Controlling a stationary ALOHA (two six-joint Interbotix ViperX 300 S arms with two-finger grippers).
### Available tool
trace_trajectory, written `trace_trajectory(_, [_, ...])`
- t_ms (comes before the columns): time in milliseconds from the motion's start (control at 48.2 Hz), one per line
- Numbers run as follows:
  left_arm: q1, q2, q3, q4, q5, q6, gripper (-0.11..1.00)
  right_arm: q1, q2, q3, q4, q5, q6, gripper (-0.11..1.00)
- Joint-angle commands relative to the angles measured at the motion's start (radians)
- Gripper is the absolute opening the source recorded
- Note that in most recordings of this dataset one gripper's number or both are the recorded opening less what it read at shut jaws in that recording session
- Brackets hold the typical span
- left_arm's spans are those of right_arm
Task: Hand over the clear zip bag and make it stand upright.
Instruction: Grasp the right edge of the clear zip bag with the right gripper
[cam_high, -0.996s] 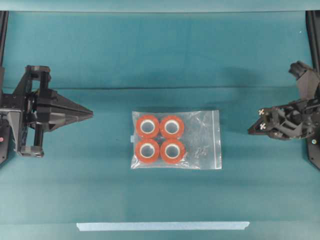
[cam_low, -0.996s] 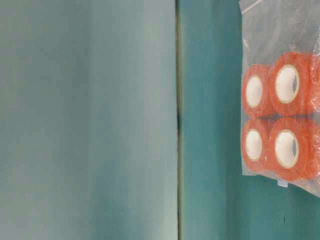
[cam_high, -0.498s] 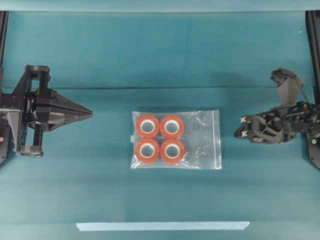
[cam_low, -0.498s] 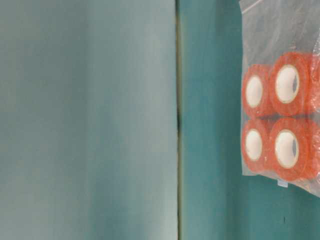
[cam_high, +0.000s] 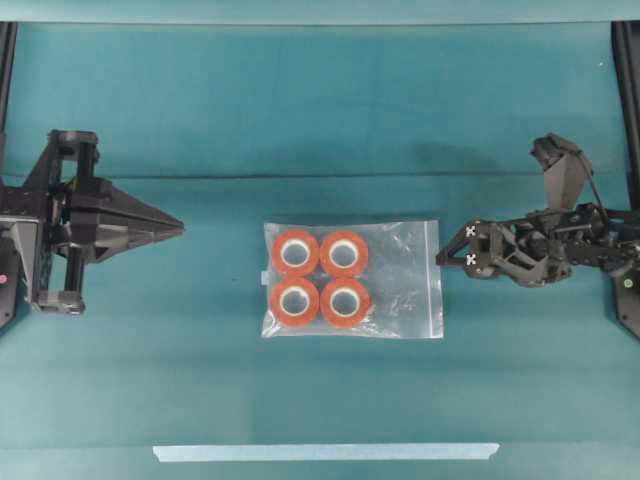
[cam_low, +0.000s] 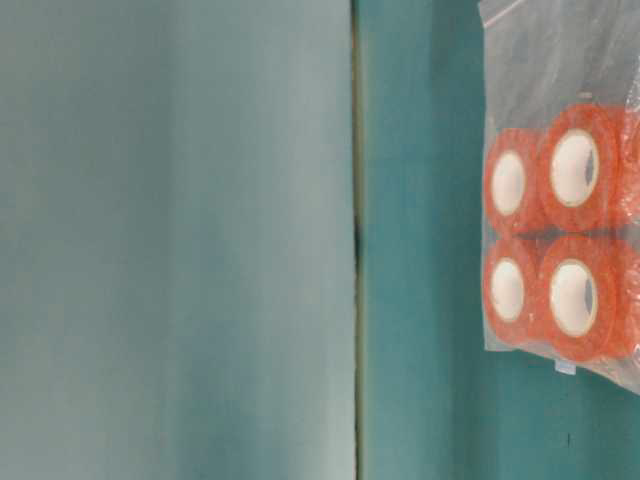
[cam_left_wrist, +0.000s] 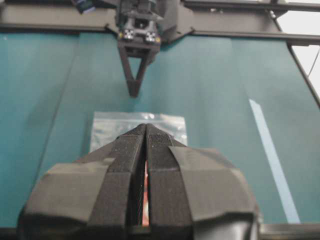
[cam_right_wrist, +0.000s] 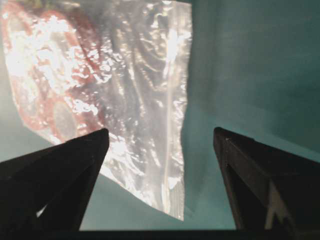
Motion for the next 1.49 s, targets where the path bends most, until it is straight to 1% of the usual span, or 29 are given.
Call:
trace_trajectory(0, [0.003,-0.005,-0.020,0.002,0.000,0.000,-0.01,0.023,0.020,-0.002,0.009,-0.057,0.014,0.92])
trace_trajectory(62, [0.003,-0.006,-0.020,0.002,0.000,0.000,-0.01,0.029,0.040,-0.002,0.021,-0.095,0.021,0.92])
trace_trajectory(207, [0.003,-0.011,-0.018,0.003,0.000,0.000,-0.01,0.046,0.106,-0.008,0.025,-0.158,0.055,0.92])
trace_trajectory(353, [0.003,-0.018,-0.018,0.003,0.002,0.000,-0.01,0.075,0.156,-0.015,0.025,-0.176,0.075,0.92])
trace_trajectory(539, [0.003,-0.025,-0.017,0.003,0.014,0.000,-0.01,0.095,0.201,-0.051,0.025,-0.207,0.081,0.92])
trace_trajectory(996, [0.008,-0.028,-0.011,0.003,0.026,0.006,-0.01,0.133,0.279,-0.146,0.025,-0.201,0.083,0.92])
trace_trajectory(1473, [0.014,-0.037,-0.005,0.003,0.026,0.008,-0.01,0.143,0.295,-0.166,0.025,-0.204,0.083,0.92])
